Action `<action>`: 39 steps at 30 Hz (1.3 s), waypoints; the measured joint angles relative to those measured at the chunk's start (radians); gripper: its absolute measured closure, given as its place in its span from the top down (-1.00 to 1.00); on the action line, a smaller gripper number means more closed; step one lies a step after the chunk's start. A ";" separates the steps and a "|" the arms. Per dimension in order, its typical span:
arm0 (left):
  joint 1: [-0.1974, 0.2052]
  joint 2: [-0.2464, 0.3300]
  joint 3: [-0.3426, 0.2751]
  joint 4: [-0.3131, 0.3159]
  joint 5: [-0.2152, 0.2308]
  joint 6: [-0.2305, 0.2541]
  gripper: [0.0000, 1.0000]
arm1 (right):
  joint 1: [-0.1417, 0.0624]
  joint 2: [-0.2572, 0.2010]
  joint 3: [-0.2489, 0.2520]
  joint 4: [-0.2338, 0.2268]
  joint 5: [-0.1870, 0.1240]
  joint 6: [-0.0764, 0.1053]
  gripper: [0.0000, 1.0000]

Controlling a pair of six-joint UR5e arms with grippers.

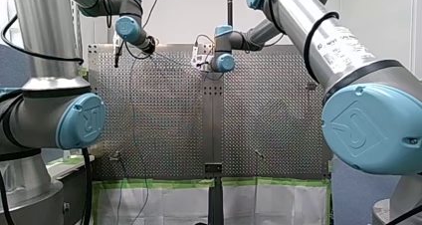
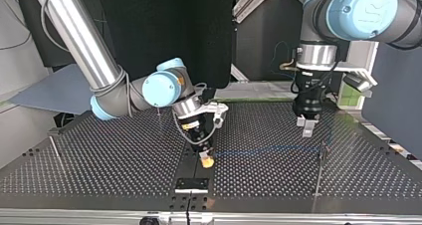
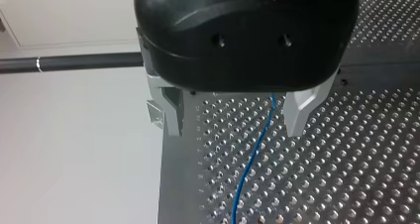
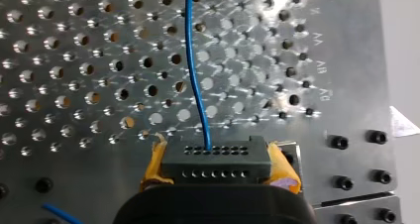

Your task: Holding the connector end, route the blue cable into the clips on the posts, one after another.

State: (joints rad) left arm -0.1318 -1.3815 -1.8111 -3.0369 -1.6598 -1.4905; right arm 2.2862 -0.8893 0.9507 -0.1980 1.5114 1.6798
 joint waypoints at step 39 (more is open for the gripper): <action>-0.067 -0.207 0.206 0.052 -0.086 -0.040 1.00 | 0.030 -0.059 -0.019 -0.002 -0.036 -0.020 -1.00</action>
State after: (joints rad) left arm -0.1985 -1.5884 -1.6054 -2.9853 -1.7459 -1.5309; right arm 2.3159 -0.9487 0.9315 -0.1996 1.4758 1.6593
